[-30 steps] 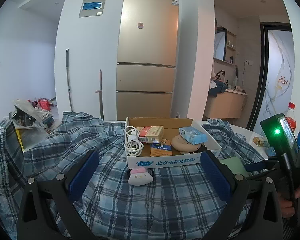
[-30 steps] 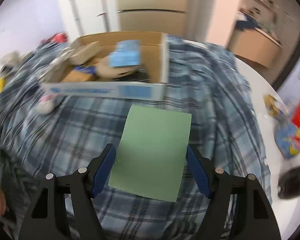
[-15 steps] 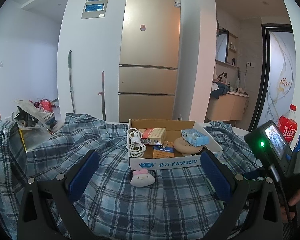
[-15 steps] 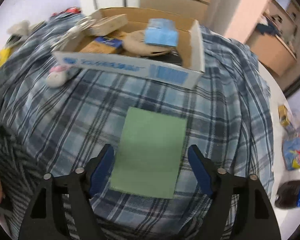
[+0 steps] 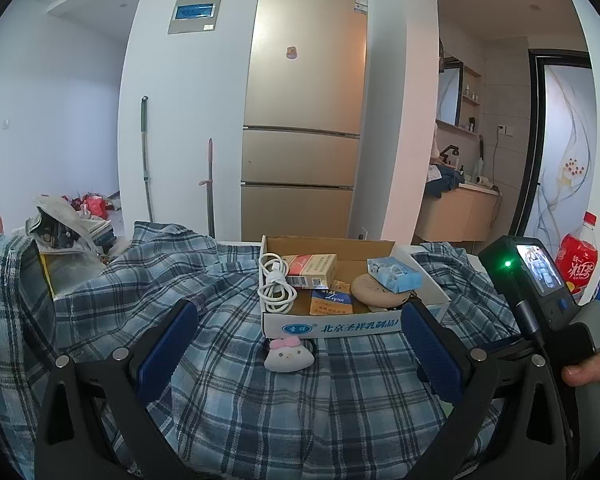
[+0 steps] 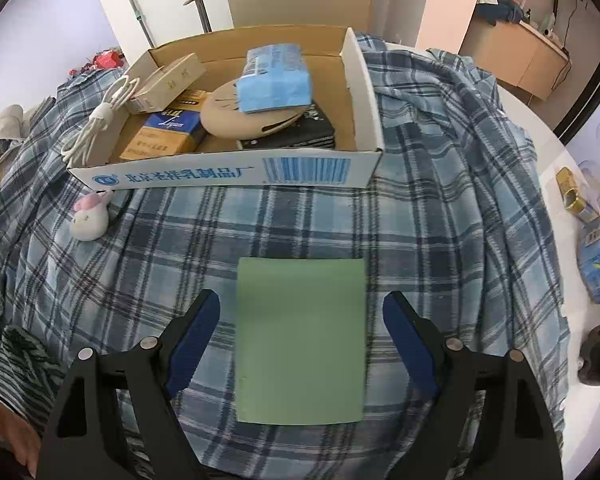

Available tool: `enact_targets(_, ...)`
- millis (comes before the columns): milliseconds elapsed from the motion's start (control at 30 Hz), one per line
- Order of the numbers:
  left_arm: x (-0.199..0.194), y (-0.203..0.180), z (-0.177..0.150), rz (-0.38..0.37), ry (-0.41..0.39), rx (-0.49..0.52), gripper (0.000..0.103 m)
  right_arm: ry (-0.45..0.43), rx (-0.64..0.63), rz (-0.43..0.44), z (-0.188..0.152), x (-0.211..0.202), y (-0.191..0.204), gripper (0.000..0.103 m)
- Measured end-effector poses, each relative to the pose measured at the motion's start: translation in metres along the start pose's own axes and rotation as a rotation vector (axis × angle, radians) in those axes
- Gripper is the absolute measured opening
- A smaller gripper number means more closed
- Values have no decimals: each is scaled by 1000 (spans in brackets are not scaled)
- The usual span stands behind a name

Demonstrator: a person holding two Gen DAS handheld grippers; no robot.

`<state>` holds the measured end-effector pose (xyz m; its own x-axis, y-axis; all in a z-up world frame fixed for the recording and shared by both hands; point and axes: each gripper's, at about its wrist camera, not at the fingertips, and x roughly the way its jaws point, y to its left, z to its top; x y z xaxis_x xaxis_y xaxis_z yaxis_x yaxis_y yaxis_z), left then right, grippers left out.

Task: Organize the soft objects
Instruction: 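Close the right gripper on the green card and lift it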

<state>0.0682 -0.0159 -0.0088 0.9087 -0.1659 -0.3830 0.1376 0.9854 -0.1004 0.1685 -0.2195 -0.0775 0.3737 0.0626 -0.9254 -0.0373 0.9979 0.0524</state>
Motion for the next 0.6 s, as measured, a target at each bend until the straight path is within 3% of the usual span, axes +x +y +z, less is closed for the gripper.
enact_targets(67,0,0,0,0,2,2,103,-5,-5,-13,1,2,2,79)
enact_targets(133,0,0,0,0,1,1,103,4,-16,-28,0,7,5,70)
enact_targets(333,0,-1,1,3,0,5,103,-9,-23,-6,0,-1,2,67)
enact_targets(500,1,-6,6,63,21,48,103,-114,-56,16,-2,-38,-3,67)
enact_targets(600,6,-6,12,55,51,51,103,-185,-73,23,2,-62,-3,67)
